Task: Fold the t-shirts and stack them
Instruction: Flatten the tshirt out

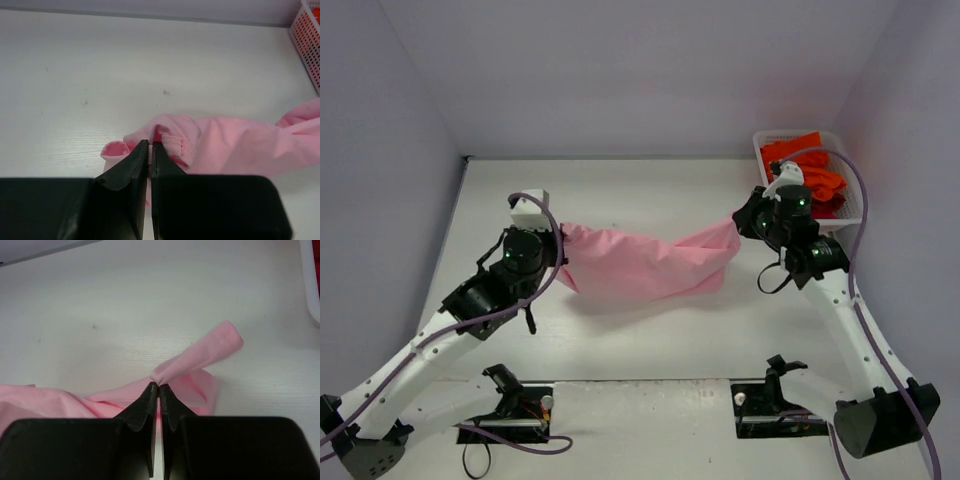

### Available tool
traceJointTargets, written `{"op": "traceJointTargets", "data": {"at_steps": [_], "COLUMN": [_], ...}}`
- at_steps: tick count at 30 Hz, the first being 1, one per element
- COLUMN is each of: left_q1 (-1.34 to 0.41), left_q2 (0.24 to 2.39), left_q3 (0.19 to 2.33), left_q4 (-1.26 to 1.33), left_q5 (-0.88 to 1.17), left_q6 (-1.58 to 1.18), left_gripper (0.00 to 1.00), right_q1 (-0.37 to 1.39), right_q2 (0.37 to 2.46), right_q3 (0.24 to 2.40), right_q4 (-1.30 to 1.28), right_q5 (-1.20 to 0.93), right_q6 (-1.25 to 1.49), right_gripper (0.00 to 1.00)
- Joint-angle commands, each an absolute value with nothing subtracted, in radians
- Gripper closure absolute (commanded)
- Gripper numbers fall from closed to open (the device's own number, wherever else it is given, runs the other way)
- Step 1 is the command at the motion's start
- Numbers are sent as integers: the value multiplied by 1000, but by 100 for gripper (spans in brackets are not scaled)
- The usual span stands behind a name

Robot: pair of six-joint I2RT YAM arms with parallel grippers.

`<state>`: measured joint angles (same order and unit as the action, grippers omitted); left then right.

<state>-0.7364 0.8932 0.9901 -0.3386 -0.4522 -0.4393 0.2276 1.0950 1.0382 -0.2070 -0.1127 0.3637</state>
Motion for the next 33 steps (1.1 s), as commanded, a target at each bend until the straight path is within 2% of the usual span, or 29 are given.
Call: {"op": "traceJointTargets", "data": {"at_steps": [1,17,33], "left_q1": [-730,-732,-730], "left_q2": [822,565,451], "left_q3": [1038,1124,1170], "left_q4": [-341,-397,-454], "left_q5": [-512,-486,-388], "left_q6": [-402,-371,-443], "left_gripper": [100,100,100], "right_q1": [222,224,224], "right_q2": [1025,865,830], "right_q3": [1107,1242,1371], "right_q4": [-198,-216,-225], "right_q5": [-146,-288,-394], "right_q6": [339,342,373], "right_gripper": [100,100,100]}}
